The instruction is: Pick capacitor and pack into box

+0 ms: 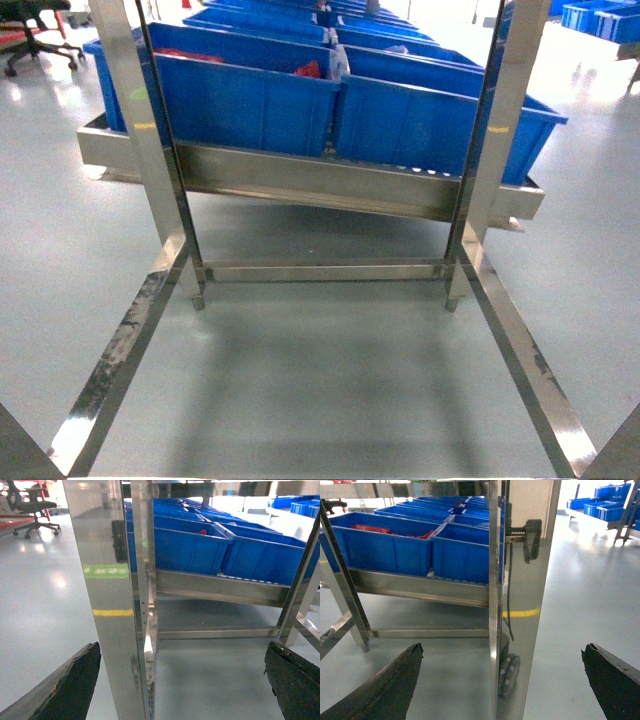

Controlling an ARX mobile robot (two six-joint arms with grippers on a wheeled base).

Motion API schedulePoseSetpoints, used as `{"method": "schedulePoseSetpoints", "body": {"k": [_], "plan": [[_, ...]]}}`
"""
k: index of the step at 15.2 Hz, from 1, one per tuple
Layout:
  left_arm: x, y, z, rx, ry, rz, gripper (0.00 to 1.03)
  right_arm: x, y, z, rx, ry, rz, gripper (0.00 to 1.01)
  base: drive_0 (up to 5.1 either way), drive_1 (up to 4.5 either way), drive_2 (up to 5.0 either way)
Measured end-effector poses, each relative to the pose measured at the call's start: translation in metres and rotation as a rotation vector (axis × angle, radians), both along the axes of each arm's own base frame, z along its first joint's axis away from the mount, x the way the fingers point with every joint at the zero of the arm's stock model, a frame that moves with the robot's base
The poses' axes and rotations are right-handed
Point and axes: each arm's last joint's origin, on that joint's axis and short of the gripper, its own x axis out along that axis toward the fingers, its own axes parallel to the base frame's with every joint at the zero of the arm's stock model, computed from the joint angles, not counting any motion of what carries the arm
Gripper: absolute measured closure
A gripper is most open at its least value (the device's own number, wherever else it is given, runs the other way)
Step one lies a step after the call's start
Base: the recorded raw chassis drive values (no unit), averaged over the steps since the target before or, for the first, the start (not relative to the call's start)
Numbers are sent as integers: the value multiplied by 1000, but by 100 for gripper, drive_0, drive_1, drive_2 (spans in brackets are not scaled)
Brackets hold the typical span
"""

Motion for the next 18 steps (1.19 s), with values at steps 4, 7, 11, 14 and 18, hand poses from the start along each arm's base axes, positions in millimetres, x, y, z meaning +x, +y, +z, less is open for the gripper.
{"method": "schedulePoseSetpoints", "body": {"k": [4,7,11,14,18], "plan": [[0,0,0,0,0,0,5,0,0,0,0,0,0,3,0,0,0],[0,0,0,0,0,0,5,0,0,0,0,0,0,3,0,0,0],[0,0,0,0,0,0,5,0,0,0,0,0,0,3,0,0,0],[0,0,0,0,0,0,5,0,0,0,0,0,0,3,0,0,0],[0,0,0,0,0,0,5,0,0,0,0,0,0,3,0,0,0]]}}
